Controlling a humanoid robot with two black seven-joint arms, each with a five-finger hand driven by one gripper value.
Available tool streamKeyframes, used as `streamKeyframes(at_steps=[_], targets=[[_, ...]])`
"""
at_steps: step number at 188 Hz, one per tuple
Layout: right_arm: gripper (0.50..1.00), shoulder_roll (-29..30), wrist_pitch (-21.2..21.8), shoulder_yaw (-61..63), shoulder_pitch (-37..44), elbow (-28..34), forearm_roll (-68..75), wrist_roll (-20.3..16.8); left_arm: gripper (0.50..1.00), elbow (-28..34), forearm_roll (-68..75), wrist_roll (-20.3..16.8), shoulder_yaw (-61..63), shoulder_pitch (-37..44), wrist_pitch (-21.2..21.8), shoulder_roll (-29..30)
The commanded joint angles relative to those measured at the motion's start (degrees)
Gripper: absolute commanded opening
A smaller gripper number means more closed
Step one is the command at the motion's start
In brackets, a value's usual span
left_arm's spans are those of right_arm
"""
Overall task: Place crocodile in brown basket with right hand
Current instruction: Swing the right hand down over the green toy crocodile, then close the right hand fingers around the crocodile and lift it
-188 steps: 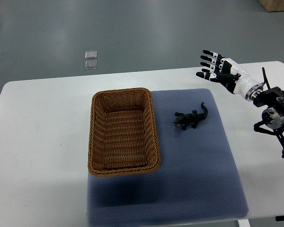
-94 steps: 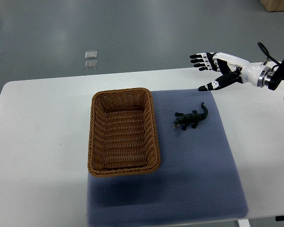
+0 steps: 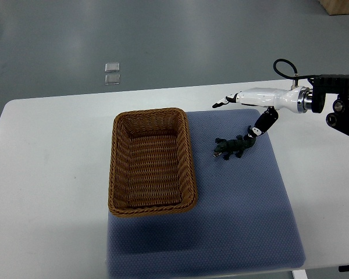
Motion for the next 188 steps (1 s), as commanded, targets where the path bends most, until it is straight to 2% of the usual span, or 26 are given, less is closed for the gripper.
streamKeyframes(at_steps=[1,27,86,138,188], targets=[[0.924,0.1,-3.4,-5.5,1.9,0.1,-1.3,1.5,1.0,0.0,0.0,0.1,0.0,0.0,0.0,0.0],[0.921,0.3,-6.4,-7.9,2.3,0.1,-5.0,2.0,1.0,0.0,0.0,0.1,0.0,0.0,0.0,0.0],[0.917,1.3,-8.0,-11.1,4.2,0.1,-5.6,2.0,1.0,0.0,0.0,0.1,0.0,0.0,0.0,0.0],[0.915,3.7,-15.6,-18.8,5.2,-1.2,-5.8,2.0,1.0,0.0,0.0,0.1,0.0,0.0,0.0,0.0],[0.913,5.6,-15.7,-19.6,5.4,-2.6,-6.4,2.0,1.0,0.0,0.0,0.0,0.0,0.0,-0.1,0.0]])
